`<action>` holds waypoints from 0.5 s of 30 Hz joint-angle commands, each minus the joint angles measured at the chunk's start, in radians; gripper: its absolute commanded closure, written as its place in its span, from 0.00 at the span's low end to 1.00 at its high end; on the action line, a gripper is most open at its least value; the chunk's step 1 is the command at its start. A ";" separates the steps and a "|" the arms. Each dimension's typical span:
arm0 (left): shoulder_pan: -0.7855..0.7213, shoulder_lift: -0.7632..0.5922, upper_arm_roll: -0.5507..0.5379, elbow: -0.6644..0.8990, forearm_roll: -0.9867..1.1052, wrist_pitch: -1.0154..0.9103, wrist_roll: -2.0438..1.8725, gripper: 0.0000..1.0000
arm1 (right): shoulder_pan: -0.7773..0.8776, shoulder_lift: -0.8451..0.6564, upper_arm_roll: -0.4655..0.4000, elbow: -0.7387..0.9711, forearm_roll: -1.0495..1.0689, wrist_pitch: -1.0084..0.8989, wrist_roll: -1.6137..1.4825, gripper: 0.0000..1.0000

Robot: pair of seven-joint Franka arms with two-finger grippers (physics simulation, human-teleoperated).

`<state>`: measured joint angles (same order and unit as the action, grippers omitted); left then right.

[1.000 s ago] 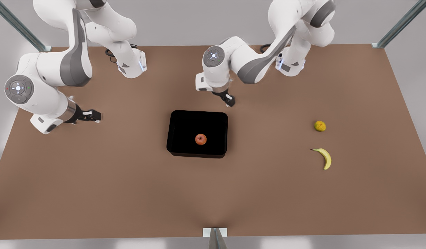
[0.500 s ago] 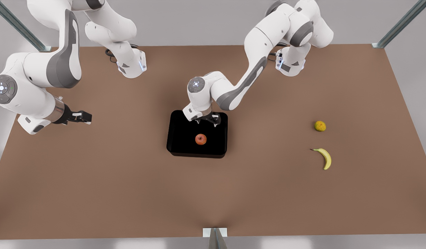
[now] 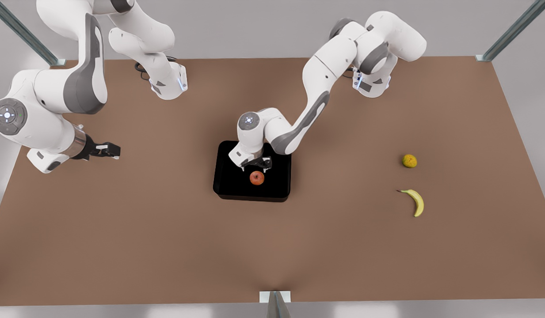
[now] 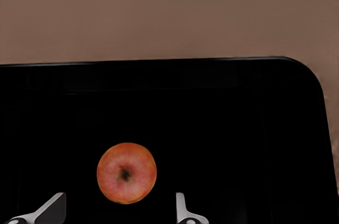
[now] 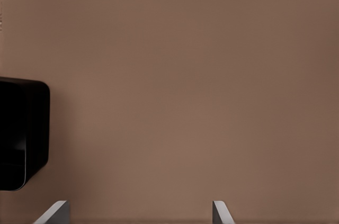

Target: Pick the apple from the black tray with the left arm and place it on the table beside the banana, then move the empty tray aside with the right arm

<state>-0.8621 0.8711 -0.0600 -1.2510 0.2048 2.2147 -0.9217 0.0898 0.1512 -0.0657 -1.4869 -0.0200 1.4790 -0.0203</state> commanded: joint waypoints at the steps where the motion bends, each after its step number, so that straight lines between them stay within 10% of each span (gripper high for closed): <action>1: 0.002 0.014 0.015 0.007 0.001 0.029 -0.046 0.00 | -0.002 -0.001 0.000 0.000 0.000 0.000 -0.004 0.00; 15: -0.003 0.066 0.043 0.004 0.022 0.145 -0.094 0.00 | -0.001 0.001 0.000 0.000 -0.002 0.001 -0.004 0.00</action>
<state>-0.8651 0.9383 -0.0163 -1.2478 0.2250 2.3144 -0.9446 0.0889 0.1529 -0.0657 -1.4869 -0.0212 1.4805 -0.0226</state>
